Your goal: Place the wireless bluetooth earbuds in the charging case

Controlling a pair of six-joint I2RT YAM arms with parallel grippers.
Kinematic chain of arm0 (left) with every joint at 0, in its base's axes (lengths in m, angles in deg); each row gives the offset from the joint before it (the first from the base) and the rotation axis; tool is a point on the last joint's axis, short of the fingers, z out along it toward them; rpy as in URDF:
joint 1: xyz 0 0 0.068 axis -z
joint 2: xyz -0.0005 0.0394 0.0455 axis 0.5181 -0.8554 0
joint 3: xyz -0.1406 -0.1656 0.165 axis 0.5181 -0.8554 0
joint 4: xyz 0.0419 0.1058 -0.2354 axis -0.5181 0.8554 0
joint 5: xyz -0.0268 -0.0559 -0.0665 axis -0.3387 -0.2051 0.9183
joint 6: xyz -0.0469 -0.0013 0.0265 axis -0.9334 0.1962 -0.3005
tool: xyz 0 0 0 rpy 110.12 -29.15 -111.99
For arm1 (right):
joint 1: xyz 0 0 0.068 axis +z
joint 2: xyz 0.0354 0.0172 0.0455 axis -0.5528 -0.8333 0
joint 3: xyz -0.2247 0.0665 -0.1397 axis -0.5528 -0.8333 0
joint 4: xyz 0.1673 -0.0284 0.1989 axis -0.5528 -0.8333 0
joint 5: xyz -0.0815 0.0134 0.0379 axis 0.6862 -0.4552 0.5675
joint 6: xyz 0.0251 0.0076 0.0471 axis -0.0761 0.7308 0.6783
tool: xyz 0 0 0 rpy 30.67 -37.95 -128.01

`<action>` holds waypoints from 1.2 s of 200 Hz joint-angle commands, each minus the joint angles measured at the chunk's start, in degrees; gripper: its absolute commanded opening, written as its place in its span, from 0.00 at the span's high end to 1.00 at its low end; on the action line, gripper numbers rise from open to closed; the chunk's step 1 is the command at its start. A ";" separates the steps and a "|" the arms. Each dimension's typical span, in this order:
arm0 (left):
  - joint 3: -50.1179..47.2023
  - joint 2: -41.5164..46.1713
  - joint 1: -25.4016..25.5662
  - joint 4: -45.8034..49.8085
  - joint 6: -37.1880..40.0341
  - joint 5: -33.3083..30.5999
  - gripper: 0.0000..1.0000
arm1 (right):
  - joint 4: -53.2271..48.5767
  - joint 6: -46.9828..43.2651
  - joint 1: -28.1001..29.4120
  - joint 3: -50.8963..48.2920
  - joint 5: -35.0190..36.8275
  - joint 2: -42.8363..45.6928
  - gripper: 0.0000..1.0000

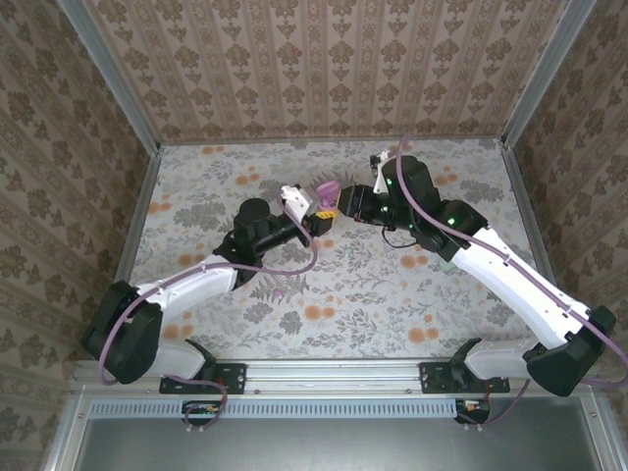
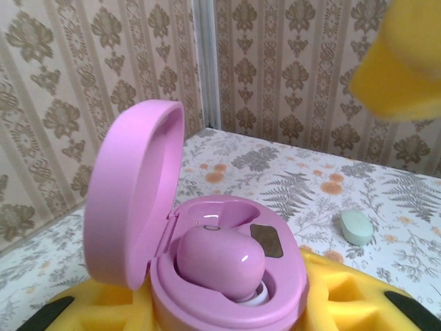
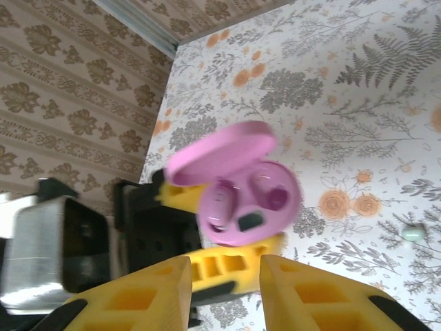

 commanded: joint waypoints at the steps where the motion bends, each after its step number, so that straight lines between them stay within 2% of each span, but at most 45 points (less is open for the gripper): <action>1: -1.18 3.93 -2.09 -0.34 0.02 -1.81 0.74 | -0.59 -0.97 -1.40 -1.85 1.84 1.70 0.66; 54: -4.83 10.93 -9.57 3.10 -3.42 -1.81 0.74 | -0.65 -2.14 -2.12 -6.94 -3.83 -0.51 0.66; 78: -6.60 14.48 -12.78 4.78 -4.53 -1.08 0.74 | -0.61 -2.39 -1.57 -8.48 -8.65 -4.73 0.66; 88: -7.49 16.21 -15.78 5.32 -5.09 -0.85 0.73 | -0.52 -2.71 -0.70 -8.70 -9.80 -6.23 0.66; 114: -9.58 20.90 -20.46 7.55 -6.60 -0.14 0.74 | 0.65 -5.05 2.37 -8.26 -13.00 -14.70 0.66; 174: -11.86 31.42 -26.69 14.81 -6.19 -0.83 0.74 | -0.55 -10.40 9.99 0.95 -15.56 -33.03 0.60; 240: -12.66 38.01 -29.90 19.59 -5.53 -3.10 0.74 | -5.48 -16.97 14.67 13.41 -15.44 -46.58 0.56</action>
